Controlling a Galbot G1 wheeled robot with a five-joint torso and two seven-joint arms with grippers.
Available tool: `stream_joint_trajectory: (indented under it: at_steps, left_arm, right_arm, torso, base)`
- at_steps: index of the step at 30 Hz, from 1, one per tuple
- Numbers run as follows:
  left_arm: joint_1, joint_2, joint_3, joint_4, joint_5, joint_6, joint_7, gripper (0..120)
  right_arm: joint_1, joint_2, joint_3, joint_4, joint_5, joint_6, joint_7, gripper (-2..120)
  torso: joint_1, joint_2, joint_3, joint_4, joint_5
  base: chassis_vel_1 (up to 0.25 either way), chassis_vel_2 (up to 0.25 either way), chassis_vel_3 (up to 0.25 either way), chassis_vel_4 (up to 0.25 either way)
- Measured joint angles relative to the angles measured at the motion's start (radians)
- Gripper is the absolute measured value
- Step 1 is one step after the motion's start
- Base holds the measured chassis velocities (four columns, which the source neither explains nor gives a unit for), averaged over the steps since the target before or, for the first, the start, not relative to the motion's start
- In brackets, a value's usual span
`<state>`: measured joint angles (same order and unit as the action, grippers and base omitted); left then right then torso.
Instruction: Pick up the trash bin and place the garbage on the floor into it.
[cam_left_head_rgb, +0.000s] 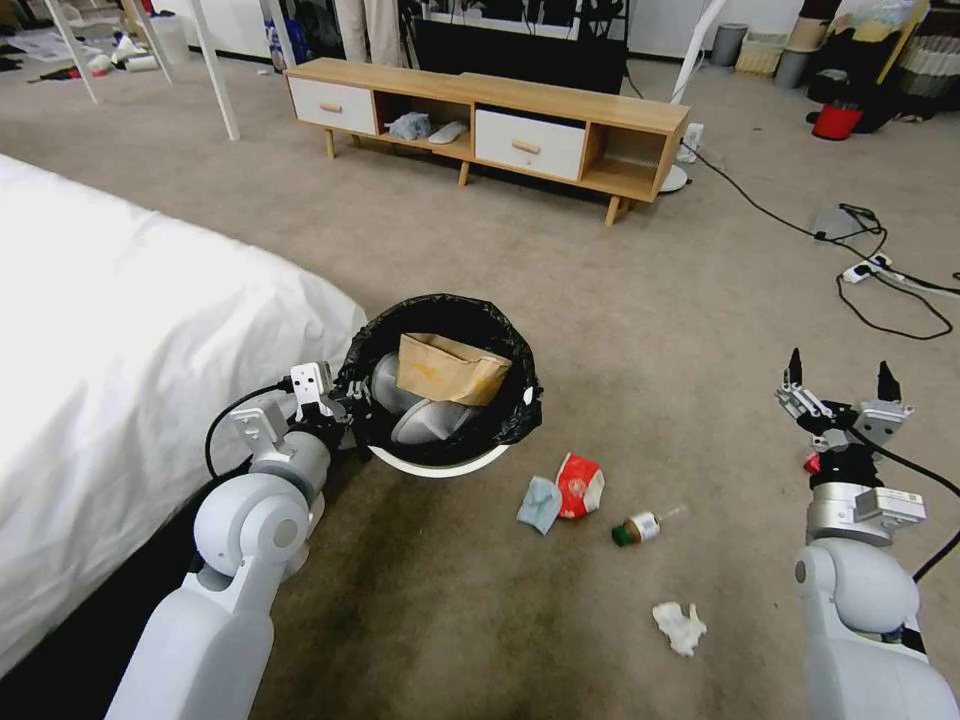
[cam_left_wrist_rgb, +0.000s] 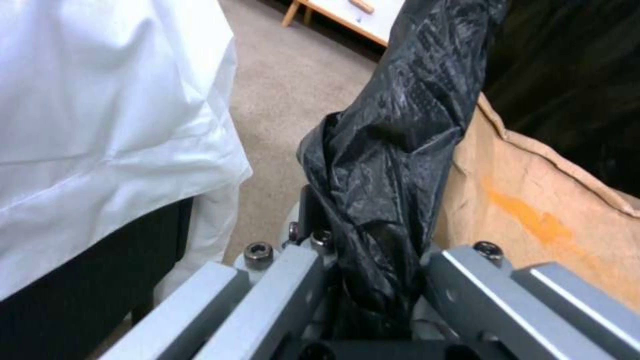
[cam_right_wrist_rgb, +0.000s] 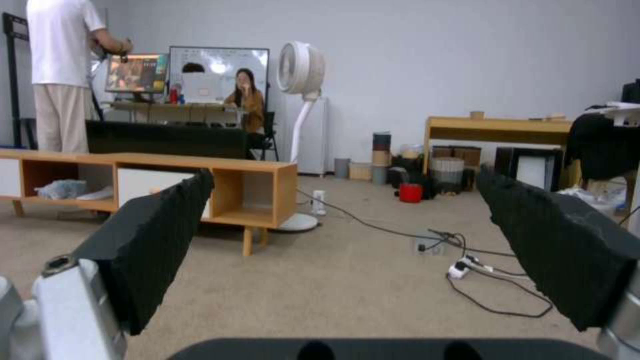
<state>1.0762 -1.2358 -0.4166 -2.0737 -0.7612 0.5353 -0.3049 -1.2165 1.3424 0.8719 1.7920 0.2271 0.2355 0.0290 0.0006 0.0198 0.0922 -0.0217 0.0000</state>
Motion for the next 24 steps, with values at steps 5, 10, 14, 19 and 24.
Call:
stream_joint_trajectory:
  at_steps: [5, 10, 14, 19, 24]
  left_arm:
    - [0.001, 0.000, 0.000, -0.002, 0.000, 0.000, 0.000, 2]
    - [0.003, 0.000, -0.001, -0.004, 0.002, 0.001, -0.001, 2]
    - [0.006, -0.003, -0.001, -0.006, 0.003, 0.001, -0.001, 2]
    - [0.007, -0.005, -0.001, -0.007, 0.005, 0.002, -0.001, 2]
    - [0.013, 0.002, 0.000, -0.019, -0.001, 0.017, 0.010, 2]
  right_arm:
    - [0.001, 0.000, 0.000, -0.001, -0.006, 0.001, -0.001, 100]
    - [0.000, -0.001, 0.001, -0.001, -0.018, 0.001, -0.003, 100]
    - [-0.002, -0.001, 0.001, -0.001, -0.026, 0.001, -0.005, 100]
    - [-0.009, -0.006, 0.001, 0.000, -0.045, -0.027, 0.012, 100]
    - [-0.014, -0.020, -0.004, 0.000, -0.070, -0.078, 0.033, 100]
  torso:
    - [0.000, 0.000, -0.001, 0.0003, 0.0000]
    - [0.000, 0.000, 0.000, 0.0001, 0.0001]
    - [0.000, 0.000, 0.000, 0.0003, 0.0001]
    - [0.000, 0.000, 0.000, 0.0002, 0.0001]
    - [0.000, 0.000, 0.000, 0.0004, 0.0000]
  base:
    - [-0.014, 0.004, 0.001, -0.012]
    - [0.021, -0.006, -0.004, 0.014]
    - [0.000, 0.000, 0.000, 0.000]
    - [0.000, 0.000, 0.000, 0.000]
    - [0.000, 0.000, 0.000, 0.000]
